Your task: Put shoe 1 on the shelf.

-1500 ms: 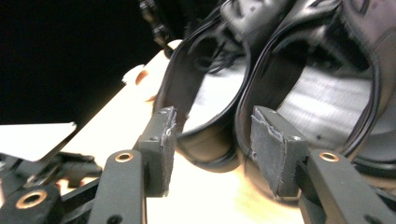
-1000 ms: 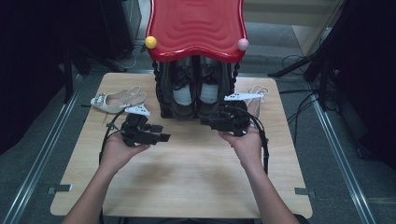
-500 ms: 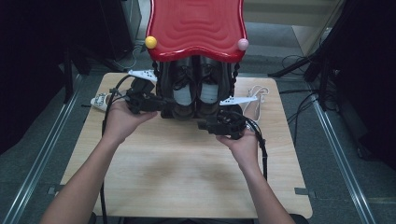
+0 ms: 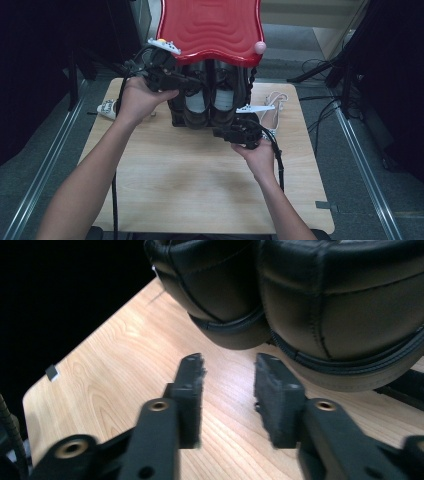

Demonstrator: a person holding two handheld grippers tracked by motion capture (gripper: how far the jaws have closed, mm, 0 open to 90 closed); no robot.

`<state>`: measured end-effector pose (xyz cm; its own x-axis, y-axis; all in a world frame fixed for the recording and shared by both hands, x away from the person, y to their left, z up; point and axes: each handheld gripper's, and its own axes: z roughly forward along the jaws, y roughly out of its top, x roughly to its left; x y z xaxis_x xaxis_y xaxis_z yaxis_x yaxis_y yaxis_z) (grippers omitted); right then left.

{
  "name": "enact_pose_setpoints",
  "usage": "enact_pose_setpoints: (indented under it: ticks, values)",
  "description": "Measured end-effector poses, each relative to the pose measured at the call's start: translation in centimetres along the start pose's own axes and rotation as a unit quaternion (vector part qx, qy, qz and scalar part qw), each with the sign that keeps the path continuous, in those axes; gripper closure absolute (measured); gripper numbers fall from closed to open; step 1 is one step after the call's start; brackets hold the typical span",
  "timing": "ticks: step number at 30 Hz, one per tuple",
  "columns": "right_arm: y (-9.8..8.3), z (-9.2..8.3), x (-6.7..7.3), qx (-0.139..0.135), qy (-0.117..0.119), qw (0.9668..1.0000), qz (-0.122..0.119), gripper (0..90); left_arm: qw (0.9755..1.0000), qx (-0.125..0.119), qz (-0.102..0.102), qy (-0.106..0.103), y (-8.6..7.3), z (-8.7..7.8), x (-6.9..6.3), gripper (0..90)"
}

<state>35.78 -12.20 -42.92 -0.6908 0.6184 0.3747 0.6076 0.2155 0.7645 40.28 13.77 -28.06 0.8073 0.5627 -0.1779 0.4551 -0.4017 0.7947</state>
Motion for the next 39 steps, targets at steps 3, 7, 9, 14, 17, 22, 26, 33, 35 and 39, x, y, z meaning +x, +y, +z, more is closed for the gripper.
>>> enact_pose_setpoints:
  ticks: [3,7,9,14,17,22,26,33,35,39]
  values:
    - [0.1,0.0,-0.3,-0.001,0.005,0.9999,0.009,68.6,1.0,-0.006,0.005,0.0,1.7,-0.1,0.1,89.6]
    - [0.0,0.0,-0.6,-0.001,0.008,0.9999,0.011,73.7,0.9999,-0.01,0.011,0.008,4.0,0.1,0.0,89.6]
    - [0.0,0.0,-0.7,-0.002,0.007,0.9999,0.013,78.2,0.9997,-0.007,0.02,0.014,5.4,0.3,-0.1,89.6]
    - [0.0,0.1,-1.1,-0.001,0.003,1.0,0.004,89.0,0.9994,-0.011,0.023,0.022,7.6,1.0,0.3,89.6]
    - [0.1,0.3,-1.3,-0.003,0.002,1.0,0.002,90.0,0.9994,-0.011,0.022,0.025,8.3,1.5,0.9,89.6]
    - [0.3,0.6,-1.6,-0.004,-0.007,1.0,0.001,90.0,0.9995,-0.011,0.008,0.027,8.6,2.2,1.9,89.6]
    - [0.5,0.6,-2.0,-0.006,-0.003,0.9999,0.009,90.0,0.9996,-0.007,0.006,0.028,8.7,3.0,2.7,89.7]
    - [0.5,0.7,-1.8,-0.013,-0.012,0.9998,0.002,90.0,0.9994,-0.014,0.011,0.029,8.9,3.4,2.7,89.9]
    - [0.5,0.8,-1.8,-0.017,-0.015,0.9997,0.004,90.0,0.9992,-0.01,0.01,0.036,9.1,3.5,2.8,89.8]
    - [0.7,0.9,-2.0,-0.018,-0.013,0.9997,0.008,90.0,0.9992,0.0,0.006,0.039,9.4,3.9,3.1,89.9]
